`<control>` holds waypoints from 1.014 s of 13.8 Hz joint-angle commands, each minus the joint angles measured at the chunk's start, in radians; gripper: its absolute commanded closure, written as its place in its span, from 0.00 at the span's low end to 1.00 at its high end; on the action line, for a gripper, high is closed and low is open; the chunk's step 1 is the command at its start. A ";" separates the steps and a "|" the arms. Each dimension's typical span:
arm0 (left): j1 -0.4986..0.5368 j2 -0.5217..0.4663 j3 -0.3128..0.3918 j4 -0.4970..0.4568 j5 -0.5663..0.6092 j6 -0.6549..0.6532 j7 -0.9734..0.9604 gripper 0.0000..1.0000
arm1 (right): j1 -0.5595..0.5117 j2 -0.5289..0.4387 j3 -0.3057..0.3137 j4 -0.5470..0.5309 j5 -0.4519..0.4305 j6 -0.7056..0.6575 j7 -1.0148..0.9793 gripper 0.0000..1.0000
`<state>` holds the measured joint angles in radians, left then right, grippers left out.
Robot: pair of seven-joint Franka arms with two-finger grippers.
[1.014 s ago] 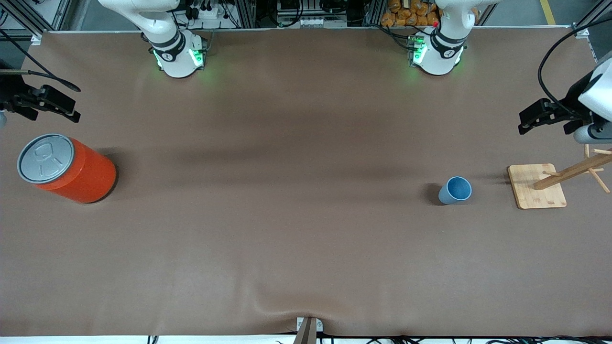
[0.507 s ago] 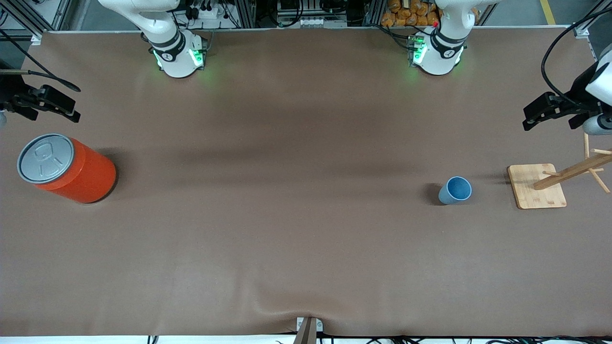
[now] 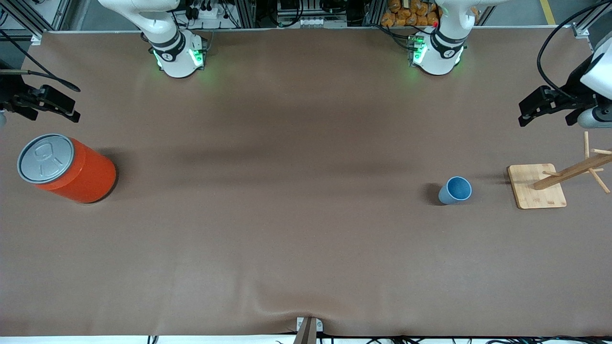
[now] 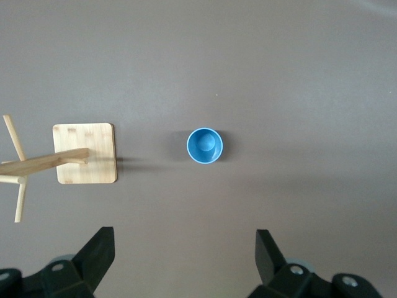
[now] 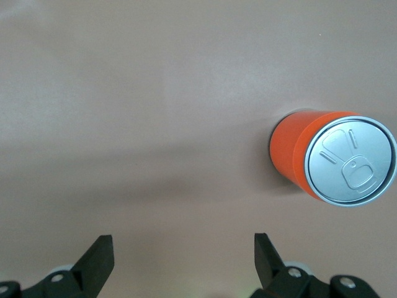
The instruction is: Flip cup
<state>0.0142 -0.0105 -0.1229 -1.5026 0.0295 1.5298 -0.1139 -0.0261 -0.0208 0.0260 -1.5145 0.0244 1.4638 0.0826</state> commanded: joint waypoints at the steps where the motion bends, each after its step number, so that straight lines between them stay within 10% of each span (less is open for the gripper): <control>1: -0.048 -0.077 0.038 -0.069 0.021 -0.013 -0.044 0.00 | -0.028 -0.010 0.012 -0.010 0.022 -0.003 -0.020 0.00; 14: -0.059 -0.160 0.068 -0.189 0.009 0.018 -0.015 0.00 | -0.028 -0.010 0.012 -0.010 0.022 -0.003 -0.020 0.00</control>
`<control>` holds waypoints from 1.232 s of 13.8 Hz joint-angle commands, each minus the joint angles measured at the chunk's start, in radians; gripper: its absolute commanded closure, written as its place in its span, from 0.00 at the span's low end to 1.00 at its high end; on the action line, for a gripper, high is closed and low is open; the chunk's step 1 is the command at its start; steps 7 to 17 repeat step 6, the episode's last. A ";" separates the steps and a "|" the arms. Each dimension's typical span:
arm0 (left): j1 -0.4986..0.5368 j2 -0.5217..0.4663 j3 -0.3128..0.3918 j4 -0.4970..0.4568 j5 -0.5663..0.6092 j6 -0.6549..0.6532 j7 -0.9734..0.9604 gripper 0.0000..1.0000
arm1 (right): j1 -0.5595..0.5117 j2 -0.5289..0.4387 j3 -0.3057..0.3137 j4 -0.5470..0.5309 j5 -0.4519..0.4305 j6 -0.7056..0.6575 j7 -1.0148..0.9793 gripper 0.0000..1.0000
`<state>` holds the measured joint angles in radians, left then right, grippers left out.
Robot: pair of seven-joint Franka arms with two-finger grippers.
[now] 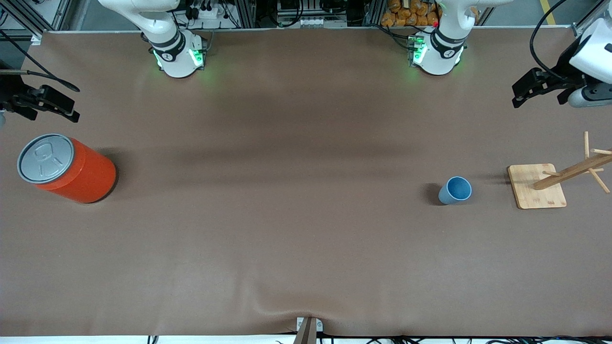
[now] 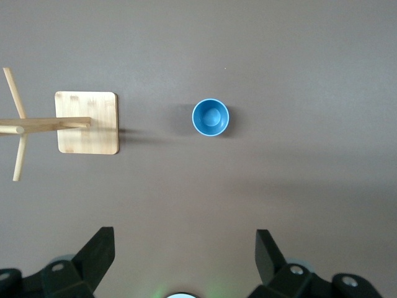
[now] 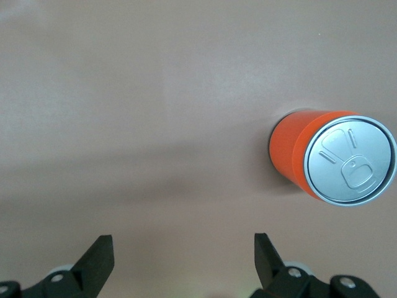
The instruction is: Flip cup
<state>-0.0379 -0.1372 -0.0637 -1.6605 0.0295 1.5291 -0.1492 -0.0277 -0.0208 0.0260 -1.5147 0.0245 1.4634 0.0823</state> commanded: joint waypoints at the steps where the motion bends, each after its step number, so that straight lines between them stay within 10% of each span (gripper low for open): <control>1: -0.005 -0.030 0.012 -0.027 0.010 0.019 0.036 0.00 | -0.026 -0.010 0.012 -0.010 0.021 -0.003 -0.019 0.00; 17: -0.004 -0.013 0.045 -0.004 0.007 0.016 0.117 0.00 | -0.024 -0.010 0.012 -0.010 0.021 -0.003 -0.019 0.00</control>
